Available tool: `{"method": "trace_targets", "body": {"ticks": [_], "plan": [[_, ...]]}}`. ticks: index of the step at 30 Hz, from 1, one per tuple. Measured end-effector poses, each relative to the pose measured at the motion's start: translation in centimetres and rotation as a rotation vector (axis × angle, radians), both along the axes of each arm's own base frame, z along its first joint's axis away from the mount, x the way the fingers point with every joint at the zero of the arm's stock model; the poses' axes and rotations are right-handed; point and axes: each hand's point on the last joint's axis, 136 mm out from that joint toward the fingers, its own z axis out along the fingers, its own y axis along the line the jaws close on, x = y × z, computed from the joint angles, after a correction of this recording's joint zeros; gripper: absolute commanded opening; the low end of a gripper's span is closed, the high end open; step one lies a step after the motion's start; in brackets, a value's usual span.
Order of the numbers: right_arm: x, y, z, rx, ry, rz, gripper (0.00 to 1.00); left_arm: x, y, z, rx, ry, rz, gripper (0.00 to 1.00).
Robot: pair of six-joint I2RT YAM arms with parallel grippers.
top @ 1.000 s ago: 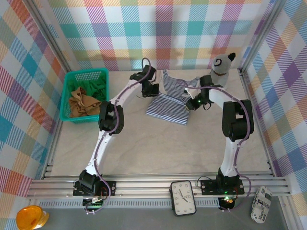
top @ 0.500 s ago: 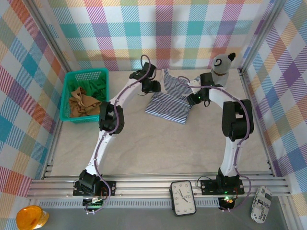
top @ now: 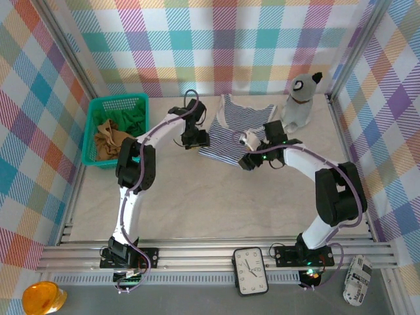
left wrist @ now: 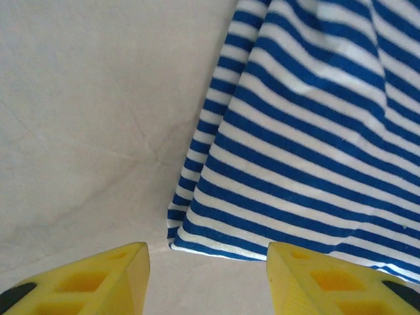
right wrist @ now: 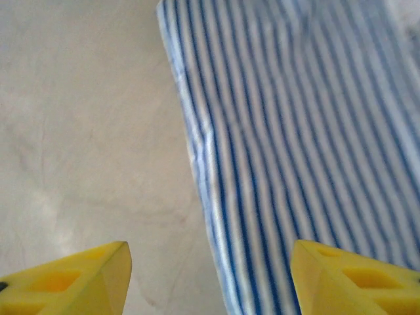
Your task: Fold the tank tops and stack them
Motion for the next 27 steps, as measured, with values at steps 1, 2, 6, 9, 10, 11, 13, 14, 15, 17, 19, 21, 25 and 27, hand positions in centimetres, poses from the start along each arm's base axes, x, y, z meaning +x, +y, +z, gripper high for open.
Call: {"method": "trace_targets", "body": {"ticks": [1,2,6,9,10,11,13,14,15,17,19,21,25,27], "plan": [[-0.4,0.0,-0.5,-0.016,0.003,0.015,0.66,0.0,-0.1,-0.2,-0.006,0.001,-0.001,0.50],[-0.8,0.0,-1.1,-0.036,0.000,0.032,0.67,-0.2,-0.3,-0.5,-0.010,0.006,-0.003,0.50],[-0.8,-0.2,-2.5,-0.110,-0.034,0.078,0.67,0.0,-0.7,-1.0,-0.019,0.006,-0.007,0.49],[-0.5,-0.5,-3.6,-0.160,-0.051,0.100,0.66,0.4,-1.0,-1.8,-0.023,0.010,-0.009,0.47],[-0.5,-0.6,-4.1,-0.175,-0.049,0.106,0.65,0.5,-1.1,-2.2,-0.024,0.014,-0.010,0.47],[-0.4,-0.7,-4.6,-0.193,-0.049,0.112,0.65,0.5,-1.1,-2.6,-0.022,0.022,-0.010,0.46],[-0.3,-1.1,-5.5,-0.226,-0.046,0.118,0.62,0.5,-1.1,-3.3,-0.015,0.033,-0.009,0.45],[-0.2,-1.2,-5.8,-0.241,-0.047,0.124,0.58,0.5,-1.1,-3.3,-0.016,0.033,-0.010,0.43],[0.0,-1.3,-6.1,-0.254,-0.049,0.127,0.53,0.7,-1.2,-3.1,-0.017,0.029,-0.010,0.42],[0.5,-1.5,-6.6,-0.280,-0.050,0.127,0.38,0.8,-1.2,-3.1,-0.016,0.026,-0.014,0.34],[0.9,-1.5,-6.7,-0.295,-0.057,0.130,0.27,0.8,-1.2,-3.3,-0.011,0.029,-0.017,0.27],[1.1,-1.6,-6.7,-0.309,-0.066,0.126,0.20,0.7,-1.1,-3.2,-0.005,0.035,-0.023,0.16],[1.4,-1.5,-6.6,-0.326,-0.079,0.122,0.12,0.5,-0.9,-3.2,0.017,0.046,-0.044,0.02],[1.3,-1.3,-6.5,-0.331,-0.076,0.124,0.09,0.2,-0.5,-3.1,0.037,0.054,-0.063,0.00]]}}
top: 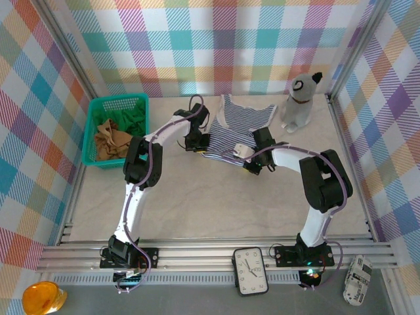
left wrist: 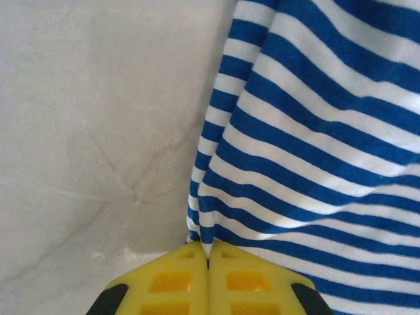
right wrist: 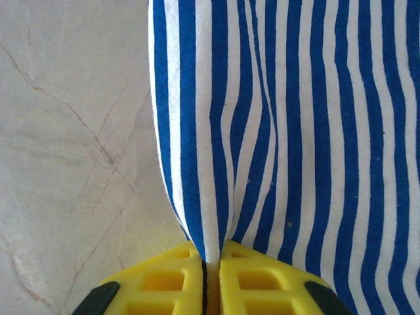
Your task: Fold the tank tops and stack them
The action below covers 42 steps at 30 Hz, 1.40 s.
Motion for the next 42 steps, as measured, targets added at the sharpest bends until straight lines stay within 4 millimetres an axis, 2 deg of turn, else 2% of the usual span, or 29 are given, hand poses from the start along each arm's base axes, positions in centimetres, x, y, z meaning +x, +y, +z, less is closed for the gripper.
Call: {"method": "trace_targets", "body": {"ticks": [4,8,11,15,21,27,30,33,37,42], "plan": [[-1.4,1.0,0.8,0.011,0.033,0.002,0.07,-1.2,1.1,-0.2,0.047,0.032,-0.027,0.00],[-4.9,3.6,3.4,0.056,0.077,0.043,0.07,-5.3,3.8,0.8,0.105,0.095,-0.039,0.00],[-9.0,5.7,4.9,0.095,0.129,0.101,0.07,-9.5,6.2,2.8,0.136,0.131,-0.037,0.00],[-14.9,7.5,6.1,0.160,0.279,0.154,0.07,-14.5,8.5,6.1,0.131,0.134,-0.014,0.00],[-19.8,9.1,10.4,0.277,0.412,0.194,0.08,-19.5,10.3,10.8,0.069,0.093,0.034,0.00],[-22.9,10.8,14.1,0.366,0.507,0.238,0.08,-22.3,11.7,14.0,0.041,0.054,0.075,0.00],[-23.3,11.4,15.6,0.399,0.527,0.250,0.09,-22.7,11.9,14.6,0.039,0.054,0.086,0.00],[-22.9,11.3,16.3,0.423,0.551,0.240,0.09,-21.7,11.4,14.6,0.045,0.067,0.085,0.00],[-20.5,10.5,16.0,0.432,0.604,0.176,0.10,-18.8,10.2,13.5,0.065,0.098,0.074,0.00],[-16.8,8.9,14.4,0.437,0.666,0.081,0.11,-14.1,8.1,11.2,0.068,0.117,0.045,0.00]]}}
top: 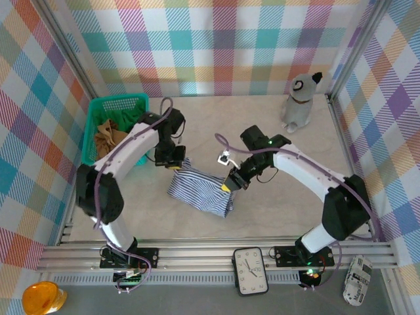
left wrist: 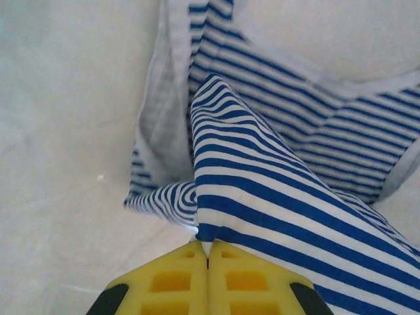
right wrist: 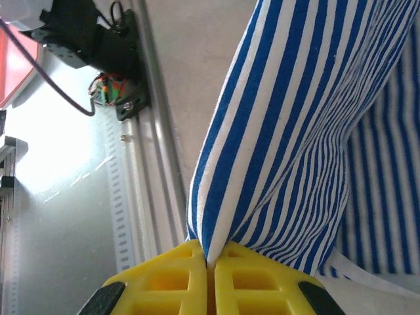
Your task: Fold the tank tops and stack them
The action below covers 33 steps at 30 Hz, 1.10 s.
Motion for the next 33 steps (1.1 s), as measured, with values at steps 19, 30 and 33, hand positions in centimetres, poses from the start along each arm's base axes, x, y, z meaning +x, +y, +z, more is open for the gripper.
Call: {"method": "trace_targets", "body": {"ticks": [19,30,33], "plan": [[-2.6,1.7,0.3,0.152,0.122,0.011,0.11,-0.7,1.7,-0.3,-0.007,0.059,-0.041,0.00],[-1.8,2.2,-1.5,0.206,0.242,-0.051,0.12,-1.5,2.3,-1.2,-0.027,0.155,-0.037,0.00],[0.7,1.1,-2.2,0.205,0.241,-0.104,0.12,0.6,1.3,-3.2,-0.028,0.192,-0.052,0.00]]}}
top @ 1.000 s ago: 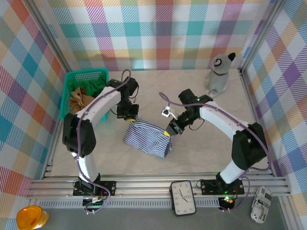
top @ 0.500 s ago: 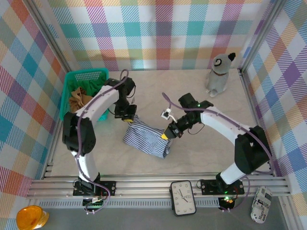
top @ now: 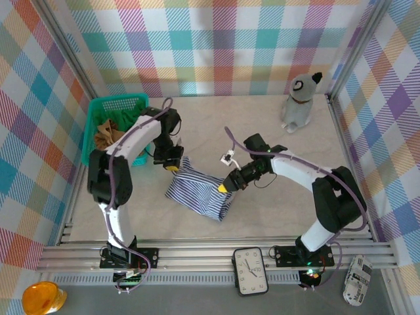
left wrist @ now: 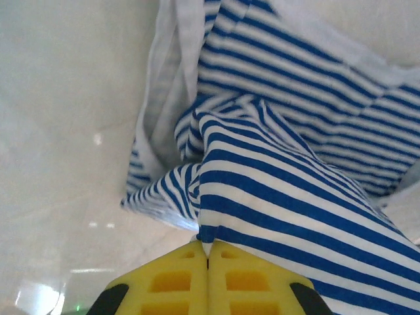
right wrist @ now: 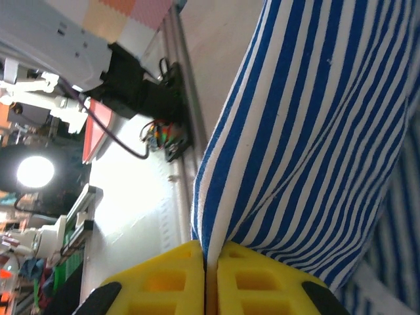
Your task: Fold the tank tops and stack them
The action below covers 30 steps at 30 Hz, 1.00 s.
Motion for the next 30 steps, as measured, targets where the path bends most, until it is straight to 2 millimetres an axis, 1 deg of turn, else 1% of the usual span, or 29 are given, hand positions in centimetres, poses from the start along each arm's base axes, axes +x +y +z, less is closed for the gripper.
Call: {"method": "trace_targets", "body": {"ticks": [3,6,8,12,14,15,19,20,24,26,27,29,30], "plan": [[2.0,-1.0,-0.6,-0.001,-0.004,-0.041,0.13,2.1,-1.0,-0.9,-0.013,0.006,-0.011,0.00],[3.5,-1.9,-1.6,-0.009,0.004,-0.073,0.13,4.3,-2.0,-1.2,-0.036,-0.017,-0.017,0.00],[4.3,-2.3,-2.2,-0.016,0.019,-0.090,0.15,5.3,-2.5,-1.4,-0.048,-0.026,-0.021,0.00],[6.0,-2.8,-3.3,-0.055,0.019,-0.117,0.20,6.9,-3.1,-2.4,-0.053,-0.028,-0.026,0.02],[6.8,-3.0,-3.7,-0.081,0.008,-0.127,0.25,7.4,-3.3,-3.0,-0.050,-0.027,-0.027,0.02],[7.1,-3.0,-3.8,-0.094,-0.002,-0.129,0.27,7.6,-3.3,-3.3,-0.048,-0.027,-0.026,0.04],[8.0,-3.5,-4.7,-0.167,-0.042,-0.147,0.25,8.7,-3.7,-3.8,-0.052,-0.039,-0.021,0.12],[8.3,-3.8,-5.0,-0.192,-0.056,-0.154,0.25,9.1,-3.8,-3.9,-0.054,-0.047,-0.018,0.17],[9.7,-5.1,-6.7,-0.322,-0.125,-0.196,0.24,10.4,-4.2,-4.3,-0.063,-0.083,0.008,0.31],[10.8,-6.0,-7.5,-0.390,-0.173,-0.225,0.27,11.1,-4.3,-4.3,-0.059,-0.107,0.025,0.36],[11.4,-6.4,-7.8,-0.417,-0.200,-0.243,0.30,11.4,-4.2,-4.3,-0.058,-0.121,0.031,0.38],[12.7,-7.0,-8.2,-0.459,-0.248,-0.278,0.37,12.2,-4.1,-4.3,-0.048,-0.152,0.044,0.43],[13.2,-7.1,-8.3,-0.472,-0.266,-0.293,0.38,12.6,-4.0,-4.3,-0.038,-0.168,0.051,0.45]]}}
